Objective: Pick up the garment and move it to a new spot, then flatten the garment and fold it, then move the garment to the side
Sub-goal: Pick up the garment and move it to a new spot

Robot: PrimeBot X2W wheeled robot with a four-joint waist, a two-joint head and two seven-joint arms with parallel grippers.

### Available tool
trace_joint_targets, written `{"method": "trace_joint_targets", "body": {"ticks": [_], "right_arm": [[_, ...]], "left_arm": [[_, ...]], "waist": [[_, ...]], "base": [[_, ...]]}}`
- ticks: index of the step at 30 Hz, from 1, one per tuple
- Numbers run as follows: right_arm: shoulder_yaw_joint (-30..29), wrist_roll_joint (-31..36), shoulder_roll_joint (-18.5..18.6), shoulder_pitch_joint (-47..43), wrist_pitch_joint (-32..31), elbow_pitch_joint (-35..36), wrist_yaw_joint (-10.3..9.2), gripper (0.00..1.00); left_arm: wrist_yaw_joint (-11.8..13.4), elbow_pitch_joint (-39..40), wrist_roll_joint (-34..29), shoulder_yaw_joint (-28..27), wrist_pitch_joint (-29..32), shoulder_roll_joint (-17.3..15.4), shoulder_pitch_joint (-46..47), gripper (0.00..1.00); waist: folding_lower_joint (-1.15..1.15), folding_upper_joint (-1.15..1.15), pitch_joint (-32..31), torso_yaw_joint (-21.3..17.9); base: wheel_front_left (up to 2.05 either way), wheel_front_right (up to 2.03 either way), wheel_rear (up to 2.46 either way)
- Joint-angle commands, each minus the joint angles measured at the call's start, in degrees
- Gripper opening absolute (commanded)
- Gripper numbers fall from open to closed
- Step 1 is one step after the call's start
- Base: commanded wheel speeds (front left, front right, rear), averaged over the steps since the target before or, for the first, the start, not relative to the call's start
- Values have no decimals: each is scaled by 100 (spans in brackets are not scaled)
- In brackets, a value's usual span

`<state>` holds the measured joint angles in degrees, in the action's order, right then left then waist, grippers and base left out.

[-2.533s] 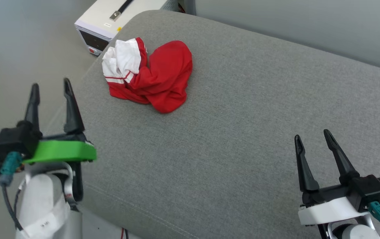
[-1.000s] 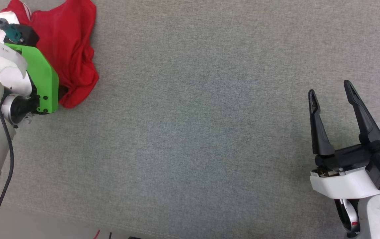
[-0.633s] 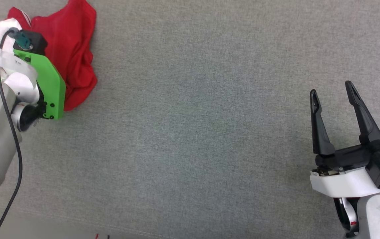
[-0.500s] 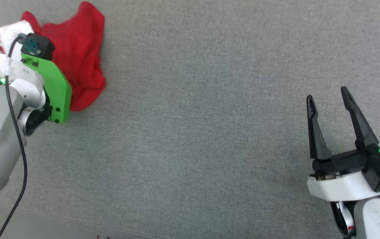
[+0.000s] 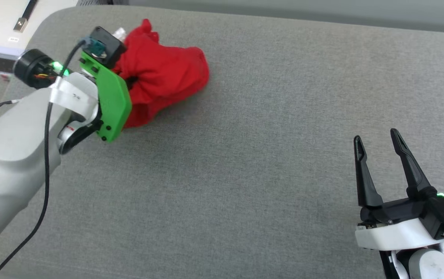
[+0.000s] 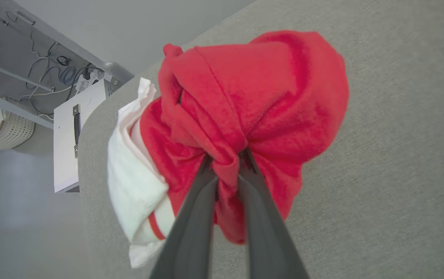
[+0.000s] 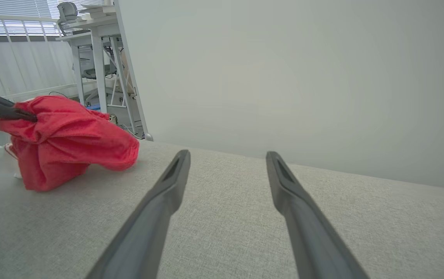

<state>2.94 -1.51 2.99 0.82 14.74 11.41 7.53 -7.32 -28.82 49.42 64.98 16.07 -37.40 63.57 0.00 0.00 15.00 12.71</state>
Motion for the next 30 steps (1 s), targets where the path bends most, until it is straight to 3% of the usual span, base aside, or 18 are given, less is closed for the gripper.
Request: {"method": "trace_joint_targets", "body": {"ticks": [1,10,16,25,30], "right_arm": [[-15,-93,-8,-64,26,-12,-4,100],[-147,-384,-10,-79,26,13,-4,100],[-234,-532,-11,25,26,52,-4,100],[-330,-723,-11,162,26,86,-4,100],[-324,-757,-11,229,26,88,-4,100]], "left_arm": [[-16,120,-32,101,-101,107,150,0],[-16,725,-209,712,-445,754,430,0],[-16,960,-520,829,-542,1368,497,0],[-16,1396,-1523,836,169,2298,-523,0],[-16,1451,-1861,837,618,2502,-1231,0]], "waist": [[0,0,-273,-323],[0,0,-344,-1095],[0,0,-98,-1580],[0,0,297,-1990],[0,0,415,-2051]], "base": [[0,0,0],[0,0,0],[0,0,0],[0,0,0],[0,0,0]]}}
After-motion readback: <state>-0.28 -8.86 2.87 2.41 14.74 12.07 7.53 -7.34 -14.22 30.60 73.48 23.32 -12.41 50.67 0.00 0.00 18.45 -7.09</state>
